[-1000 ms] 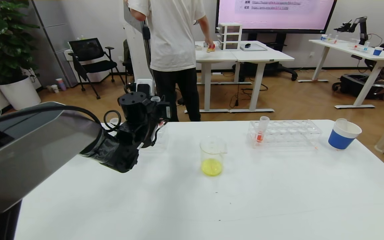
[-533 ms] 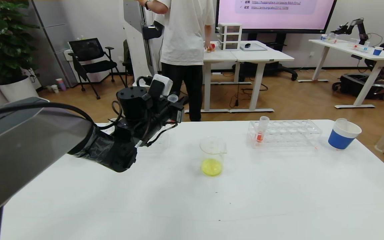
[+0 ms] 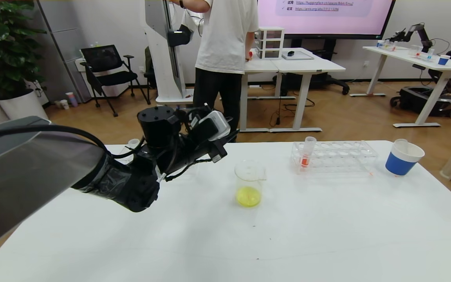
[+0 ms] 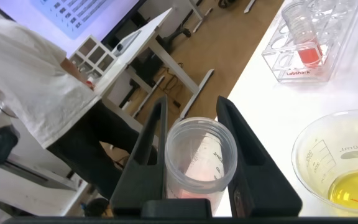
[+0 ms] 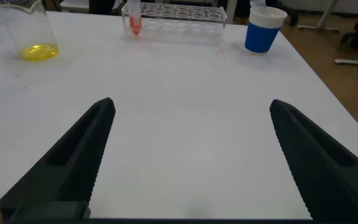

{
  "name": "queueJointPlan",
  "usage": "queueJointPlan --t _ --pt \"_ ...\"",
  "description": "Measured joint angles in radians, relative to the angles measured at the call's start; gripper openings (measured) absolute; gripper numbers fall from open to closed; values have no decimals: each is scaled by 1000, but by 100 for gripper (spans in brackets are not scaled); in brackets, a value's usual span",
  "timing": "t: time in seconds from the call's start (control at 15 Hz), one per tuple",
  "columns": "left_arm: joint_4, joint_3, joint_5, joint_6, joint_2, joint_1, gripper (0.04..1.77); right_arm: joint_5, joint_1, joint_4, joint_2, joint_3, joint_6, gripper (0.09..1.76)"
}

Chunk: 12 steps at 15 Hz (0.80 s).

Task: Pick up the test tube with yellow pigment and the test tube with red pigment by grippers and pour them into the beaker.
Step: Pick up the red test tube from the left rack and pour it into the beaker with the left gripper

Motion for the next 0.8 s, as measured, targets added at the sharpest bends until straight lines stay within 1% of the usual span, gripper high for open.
queueJointPlan --t 0.2,0.4,0.6,0.8 --pt "1 -10 -44 124 9 -27 54 0 0 0 0 0 0 174" --pt "23 -29 -79 282 27 -37 54 0 0 0 0 0 0 174" --pt "57 -49 -89 429 39 -40 54 0 0 0 0 0 0 174" --pt "59 -73 -87 518 55 -43 54 0 0 0 0 0 0 174"
